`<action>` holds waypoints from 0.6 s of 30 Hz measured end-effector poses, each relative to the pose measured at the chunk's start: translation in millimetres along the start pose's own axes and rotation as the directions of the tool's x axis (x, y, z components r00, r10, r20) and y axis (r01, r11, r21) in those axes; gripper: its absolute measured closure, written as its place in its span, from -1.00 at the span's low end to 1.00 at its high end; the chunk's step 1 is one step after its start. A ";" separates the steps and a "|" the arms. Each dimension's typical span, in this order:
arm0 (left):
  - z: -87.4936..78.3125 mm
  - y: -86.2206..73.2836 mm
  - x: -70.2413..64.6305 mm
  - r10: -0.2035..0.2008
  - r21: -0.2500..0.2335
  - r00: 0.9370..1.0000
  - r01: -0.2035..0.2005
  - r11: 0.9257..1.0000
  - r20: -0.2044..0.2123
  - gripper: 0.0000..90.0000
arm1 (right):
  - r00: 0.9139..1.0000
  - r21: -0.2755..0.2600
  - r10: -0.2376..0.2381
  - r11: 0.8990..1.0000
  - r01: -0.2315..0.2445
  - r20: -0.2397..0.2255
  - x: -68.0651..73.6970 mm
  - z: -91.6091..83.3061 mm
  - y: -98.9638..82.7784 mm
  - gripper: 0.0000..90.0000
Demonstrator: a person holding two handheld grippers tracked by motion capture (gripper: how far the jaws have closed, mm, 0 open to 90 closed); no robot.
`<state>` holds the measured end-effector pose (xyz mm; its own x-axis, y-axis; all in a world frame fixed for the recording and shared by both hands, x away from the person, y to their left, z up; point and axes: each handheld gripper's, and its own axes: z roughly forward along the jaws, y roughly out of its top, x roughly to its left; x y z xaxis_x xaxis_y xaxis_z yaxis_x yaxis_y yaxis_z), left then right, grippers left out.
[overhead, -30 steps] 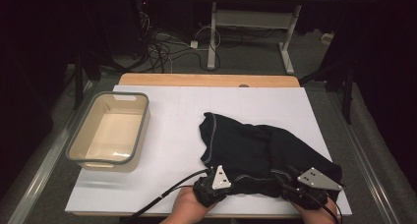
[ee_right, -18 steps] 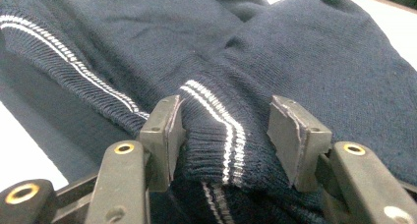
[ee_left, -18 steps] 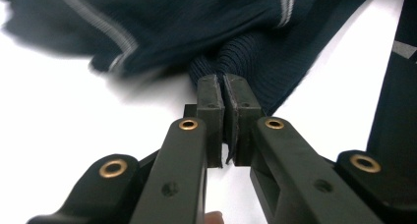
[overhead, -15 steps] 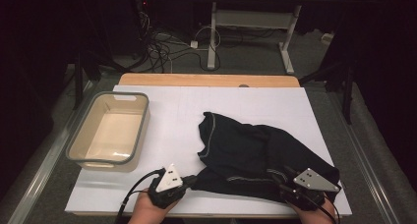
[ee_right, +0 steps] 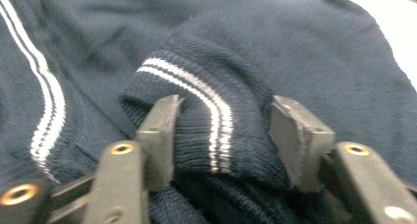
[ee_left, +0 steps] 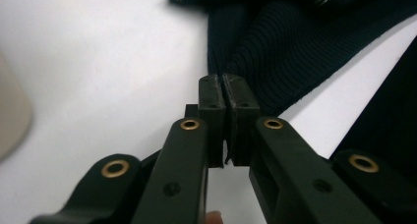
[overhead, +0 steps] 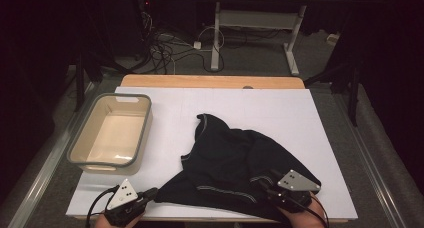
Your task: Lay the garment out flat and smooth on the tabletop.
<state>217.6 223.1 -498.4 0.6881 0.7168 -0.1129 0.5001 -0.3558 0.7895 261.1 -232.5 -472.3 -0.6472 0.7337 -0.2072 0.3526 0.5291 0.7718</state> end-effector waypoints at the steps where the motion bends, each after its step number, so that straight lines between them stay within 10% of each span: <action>1: 2.6 -0.9 -0.7 0.002 0.006 1.000 -0.002 1.000 0.004 0.89 | 1.000 0.004 -0.020 1.000 0.020 0.003 1.8 0.8 0.1 0.40; 6: 6.6 1.1 -2.3 0.027 0.012 1.000 -0.027 1.000 0.016 0.89 | 0.997 -0.128 0.041 0.991 -0.033 0.065 -15.0 -22.7 0.4 0.65; 9: 9.0 2.2 -1.0 0.034 0.019 0.999 -0.034 0.999 0.024 0.88 | 0.980 -0.163 0.145 0.979 -0.122 0.140 -44.2 -39.4 -12.1 0.66; 18: 15.9 10.6 -0.5 0.055 0.017 0.998 -0.056 0.998 0.039 0.87 | 0.844 -0.178 0.399 0.917 -0.357 0.360 -117.6 -91.0 -86.0 0.66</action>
<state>230.9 209.4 -499.5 0.7344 0.6723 -0.0925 0.4700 -0.4055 0.7840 245.4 -403.1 -459.6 -0.1621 0.9832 -0.0835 0.4339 0.1470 0.8889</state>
